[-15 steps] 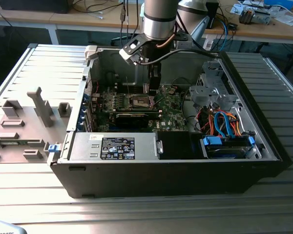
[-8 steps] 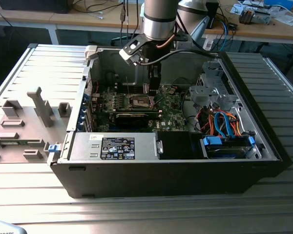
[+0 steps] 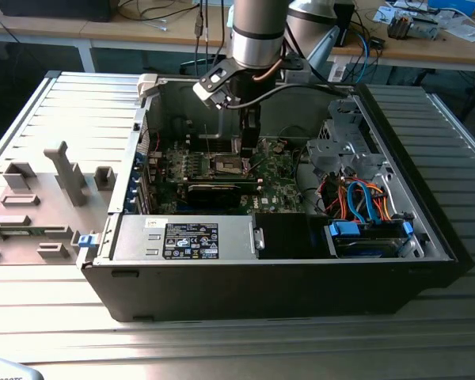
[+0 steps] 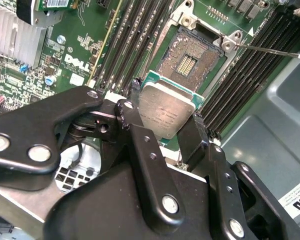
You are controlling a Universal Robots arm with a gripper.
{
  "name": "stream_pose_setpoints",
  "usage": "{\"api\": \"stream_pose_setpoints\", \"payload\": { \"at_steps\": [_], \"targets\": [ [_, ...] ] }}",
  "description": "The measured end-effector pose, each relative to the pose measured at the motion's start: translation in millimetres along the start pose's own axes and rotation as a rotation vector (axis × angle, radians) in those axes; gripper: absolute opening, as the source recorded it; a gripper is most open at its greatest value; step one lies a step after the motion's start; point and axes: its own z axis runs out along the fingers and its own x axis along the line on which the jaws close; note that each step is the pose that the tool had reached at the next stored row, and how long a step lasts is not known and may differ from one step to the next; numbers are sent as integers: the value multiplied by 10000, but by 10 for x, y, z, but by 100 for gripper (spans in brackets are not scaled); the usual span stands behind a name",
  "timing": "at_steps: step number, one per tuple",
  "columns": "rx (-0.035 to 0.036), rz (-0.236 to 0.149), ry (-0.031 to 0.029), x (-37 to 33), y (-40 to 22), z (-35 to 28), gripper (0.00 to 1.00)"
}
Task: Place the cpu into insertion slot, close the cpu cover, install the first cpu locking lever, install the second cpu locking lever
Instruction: 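Place the cpu into insertion slot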
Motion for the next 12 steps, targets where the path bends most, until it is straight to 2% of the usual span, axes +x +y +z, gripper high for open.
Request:
{"api": "stream_pose_setpoints", "payload": {
  "at_steps": [6,8,12],
  "targets": [
    [2,-3,12,0,-14,1,54],
    [2,-2,12,1,-23,72,54],
    [1,-2,13,1,-24,74,54]
  ]
}}
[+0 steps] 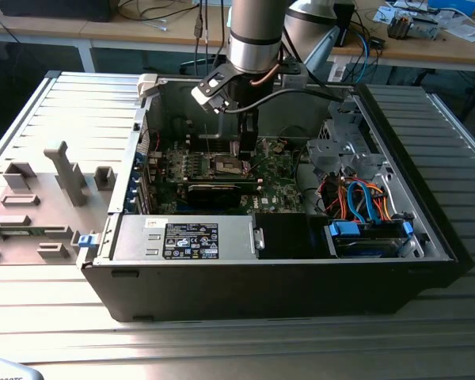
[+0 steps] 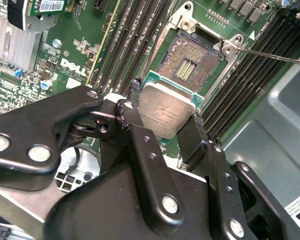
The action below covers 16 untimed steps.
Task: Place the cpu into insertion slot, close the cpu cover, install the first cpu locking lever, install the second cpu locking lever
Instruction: 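Place the cpu into insertion slot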
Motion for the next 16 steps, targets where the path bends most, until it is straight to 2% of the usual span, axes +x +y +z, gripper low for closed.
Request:
{"api": "stream_pose_setpoints", "payload": {
  "at_steps": [7,12,16],
  "targets": [
    [-1,2,-1,0,-12,3,54],
    [-2,-69,1,14,-63,7,54],
    [-15,-715,1,30,-65,13,54]
  ]
}}
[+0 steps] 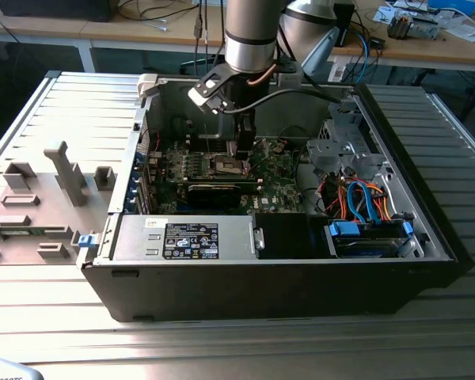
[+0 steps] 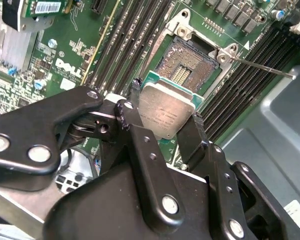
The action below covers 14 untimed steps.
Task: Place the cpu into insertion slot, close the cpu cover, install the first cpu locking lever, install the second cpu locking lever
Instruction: 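Place the cpu into insertion slot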
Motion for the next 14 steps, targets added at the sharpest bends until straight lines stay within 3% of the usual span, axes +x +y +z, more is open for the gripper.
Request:
{"api": "stream_pose_setpoints", "payload": {
  "at_steps": [2,14],
  "targets": [
    [-5,-258,1,10,-20,12,54],
    [-6,-257,2,12,-40,50,54]
  ]
}}
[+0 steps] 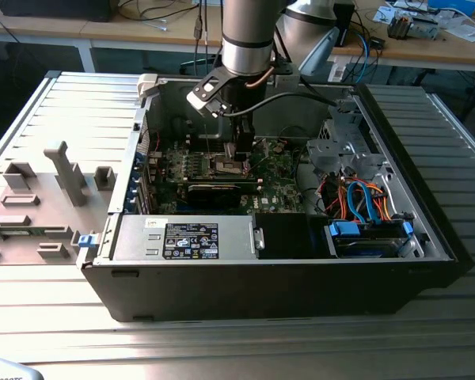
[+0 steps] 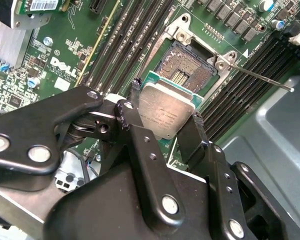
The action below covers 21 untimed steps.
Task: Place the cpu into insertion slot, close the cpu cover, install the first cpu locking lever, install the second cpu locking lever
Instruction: 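Place the cpu into insertion slot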
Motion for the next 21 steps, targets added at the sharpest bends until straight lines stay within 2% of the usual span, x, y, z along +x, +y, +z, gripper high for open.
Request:
{"api": "stream_pose_setpoints", "payload": {
  "at_steps": [10,17,21],
  "targets": [
    [0,2,0,5,-41,69,54],
    [9,408,-3,19,-49,121,54],
    [10,439,-3,21,-60,143,54]
  ]
}}
